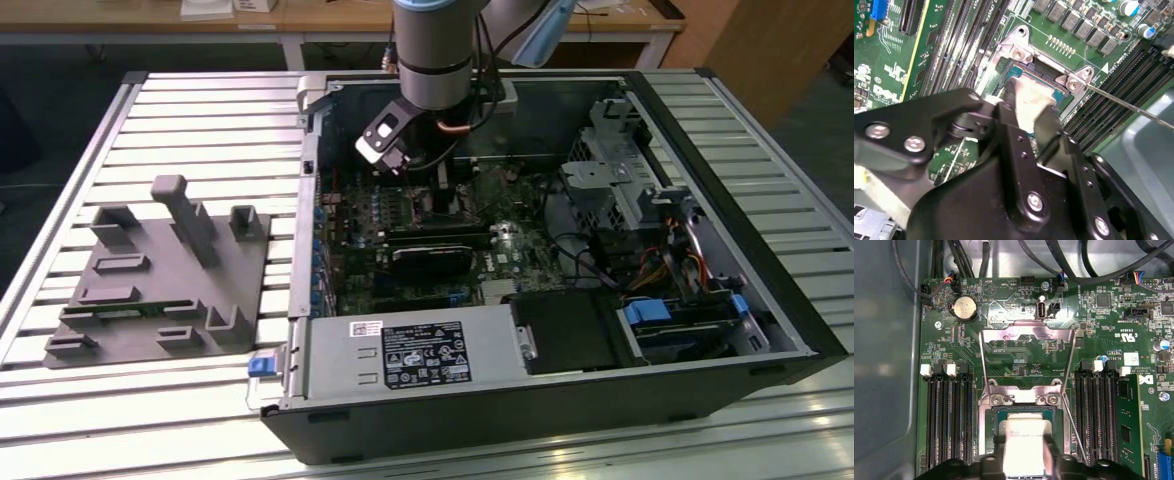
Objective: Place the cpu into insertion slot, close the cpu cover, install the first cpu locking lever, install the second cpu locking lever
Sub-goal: 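Place the cpu into insertion slot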
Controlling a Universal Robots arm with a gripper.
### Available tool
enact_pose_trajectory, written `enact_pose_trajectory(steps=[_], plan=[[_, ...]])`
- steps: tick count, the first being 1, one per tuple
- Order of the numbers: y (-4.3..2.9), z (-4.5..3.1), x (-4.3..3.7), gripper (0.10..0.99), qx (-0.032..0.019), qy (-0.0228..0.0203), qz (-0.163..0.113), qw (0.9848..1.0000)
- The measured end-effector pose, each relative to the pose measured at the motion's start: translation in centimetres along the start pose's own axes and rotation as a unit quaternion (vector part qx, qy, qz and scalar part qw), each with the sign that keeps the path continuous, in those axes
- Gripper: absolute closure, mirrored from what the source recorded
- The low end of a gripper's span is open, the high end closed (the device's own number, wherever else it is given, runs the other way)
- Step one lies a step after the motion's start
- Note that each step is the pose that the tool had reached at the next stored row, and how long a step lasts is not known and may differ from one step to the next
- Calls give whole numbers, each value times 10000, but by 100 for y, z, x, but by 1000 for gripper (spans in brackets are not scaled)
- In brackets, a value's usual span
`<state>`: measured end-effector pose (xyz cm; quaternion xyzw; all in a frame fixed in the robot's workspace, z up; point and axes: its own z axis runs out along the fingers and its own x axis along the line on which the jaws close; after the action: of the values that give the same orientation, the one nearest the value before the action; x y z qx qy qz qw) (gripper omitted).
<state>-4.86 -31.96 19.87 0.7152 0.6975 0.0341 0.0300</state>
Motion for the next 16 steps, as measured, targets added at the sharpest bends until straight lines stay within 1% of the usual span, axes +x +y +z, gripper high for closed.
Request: enact_pose_trajectory(steps=[2,3,5,6,7,8,16], plan=[[0,0,0,784,-1,1,0,10000],[0,0,1,784,-1,2,0,10000],[1,0,1,898,-2,3,0,10000],[1,0,1,898,-2,4,0,10000],[1,0,1,961,-2,3,0,10000],[1,-1,1,980,-2,3,0,10000],[-1,3,-1,980,1,-2,0,10000]])
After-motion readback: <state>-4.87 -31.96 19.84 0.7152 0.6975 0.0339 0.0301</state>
